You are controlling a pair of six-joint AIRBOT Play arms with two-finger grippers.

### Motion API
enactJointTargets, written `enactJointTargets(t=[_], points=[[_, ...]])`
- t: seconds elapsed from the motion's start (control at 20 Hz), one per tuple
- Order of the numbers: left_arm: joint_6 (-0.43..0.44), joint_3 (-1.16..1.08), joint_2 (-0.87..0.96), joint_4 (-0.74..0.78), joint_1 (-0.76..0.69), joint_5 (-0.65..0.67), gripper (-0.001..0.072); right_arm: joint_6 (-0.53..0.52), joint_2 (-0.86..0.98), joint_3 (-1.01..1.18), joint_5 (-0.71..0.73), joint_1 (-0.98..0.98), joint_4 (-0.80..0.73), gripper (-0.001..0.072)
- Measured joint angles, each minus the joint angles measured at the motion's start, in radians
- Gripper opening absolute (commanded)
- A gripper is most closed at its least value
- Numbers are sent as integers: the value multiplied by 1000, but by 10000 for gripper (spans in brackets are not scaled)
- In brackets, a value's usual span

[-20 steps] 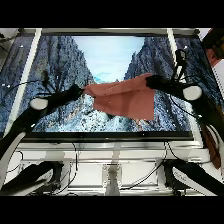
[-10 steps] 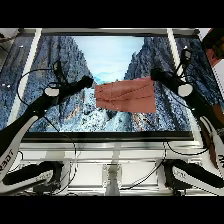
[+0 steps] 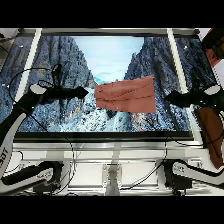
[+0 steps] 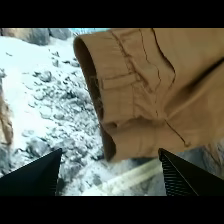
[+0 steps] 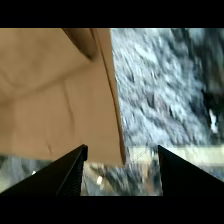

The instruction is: Fold the clothes and pants, and hang the long-sleeved shirts on hangers.

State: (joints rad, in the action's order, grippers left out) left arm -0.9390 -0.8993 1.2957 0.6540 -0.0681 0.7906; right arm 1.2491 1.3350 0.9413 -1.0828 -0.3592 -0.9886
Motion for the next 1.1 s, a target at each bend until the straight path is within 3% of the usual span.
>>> enactJointTargets(t=[0.35,0.5,0.7,1.1], points=[[4,0,0,17,1,49,693,32,181,0,-142,23,68,474],[4,0,0,18,1,59,692,68,230,1,-134,57,98,466],[-27,0,17,19,1,60,692,91,259,2,-97,91,134,374],[-69,0,116,-8,1,74,692,90,269,3,13,97,160,384]])
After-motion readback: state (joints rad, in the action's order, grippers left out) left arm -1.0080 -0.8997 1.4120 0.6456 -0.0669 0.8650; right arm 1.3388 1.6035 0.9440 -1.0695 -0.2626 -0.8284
